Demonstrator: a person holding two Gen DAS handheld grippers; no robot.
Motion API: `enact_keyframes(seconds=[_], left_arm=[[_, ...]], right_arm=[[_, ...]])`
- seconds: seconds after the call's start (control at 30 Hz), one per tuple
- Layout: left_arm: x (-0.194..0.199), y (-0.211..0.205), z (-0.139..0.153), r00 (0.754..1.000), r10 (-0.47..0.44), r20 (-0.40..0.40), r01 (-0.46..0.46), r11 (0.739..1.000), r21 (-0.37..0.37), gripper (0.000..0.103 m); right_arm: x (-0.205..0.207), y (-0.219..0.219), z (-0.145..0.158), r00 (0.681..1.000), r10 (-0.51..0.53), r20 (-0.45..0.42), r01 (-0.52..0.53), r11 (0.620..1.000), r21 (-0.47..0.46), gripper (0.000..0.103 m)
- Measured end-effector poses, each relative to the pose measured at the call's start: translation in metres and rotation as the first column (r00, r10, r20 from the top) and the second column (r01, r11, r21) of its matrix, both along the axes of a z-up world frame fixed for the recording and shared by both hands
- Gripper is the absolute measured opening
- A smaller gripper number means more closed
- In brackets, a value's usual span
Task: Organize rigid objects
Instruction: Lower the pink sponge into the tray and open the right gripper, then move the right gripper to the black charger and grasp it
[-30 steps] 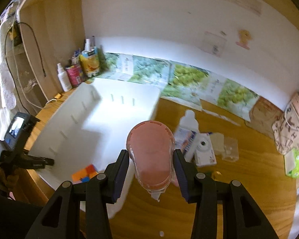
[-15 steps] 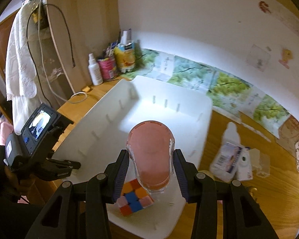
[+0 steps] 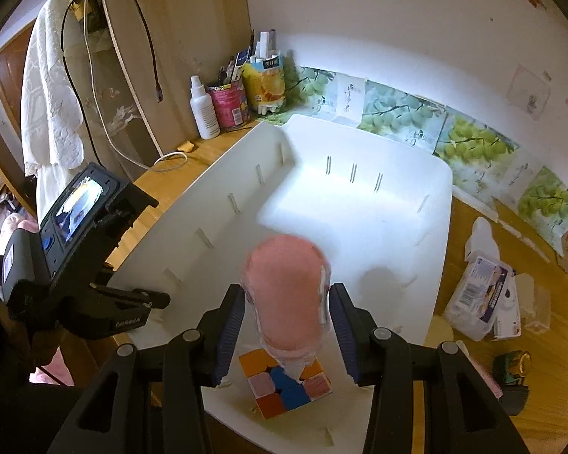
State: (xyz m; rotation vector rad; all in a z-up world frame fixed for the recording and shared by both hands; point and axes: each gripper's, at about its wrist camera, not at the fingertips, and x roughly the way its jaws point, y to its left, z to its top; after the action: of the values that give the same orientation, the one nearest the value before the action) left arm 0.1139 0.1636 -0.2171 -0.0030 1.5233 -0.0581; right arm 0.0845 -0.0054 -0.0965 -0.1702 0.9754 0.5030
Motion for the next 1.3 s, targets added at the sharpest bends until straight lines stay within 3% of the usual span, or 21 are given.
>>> enact_keyframes(seconds=[0.13,0.47,0.9,1.07,1.3], left_arm=[[0.003,0.002,0.001,0.999,0.044,-0.004,-0.044,0.999,-0.001,0.005],[0.012,0.005,0.006,0.991,0.133,0.001,-0.133,0.991,0.025,0.007],[0.006,0.005,0.006,0.972,0.234,0.008,-0.234,0.968,0.096,0.014],[0.007,0.001,0.007,0.966,0.257,0.006,-0.256,0.959,0.124,0.015],[0.007,-0.006,0.007,0.957,0.291,0.006,-0.288,0.943,0.167,0.019]], right_arm=[[0.001,-0.012,0.002,1.0,-0.002,0.019,0.001,0.999,0.033,0.06],[0.005,-0.068,0.014,0.995,-0.055,0.084,0.049,0.996,0.079,0.071],[-0.005,-0.172,0.003,0.959,-0.221,0.177,0.201,0.971,0.127,0.079],[-0.014,-0.204,-0.006,0.941,-0.259,0.218,0.239,0.964,0.113,0.079],[-0.02,-0.24,-0.026,0.933,-0.292,0.211,0.283,0.956,0.071,0.079]])
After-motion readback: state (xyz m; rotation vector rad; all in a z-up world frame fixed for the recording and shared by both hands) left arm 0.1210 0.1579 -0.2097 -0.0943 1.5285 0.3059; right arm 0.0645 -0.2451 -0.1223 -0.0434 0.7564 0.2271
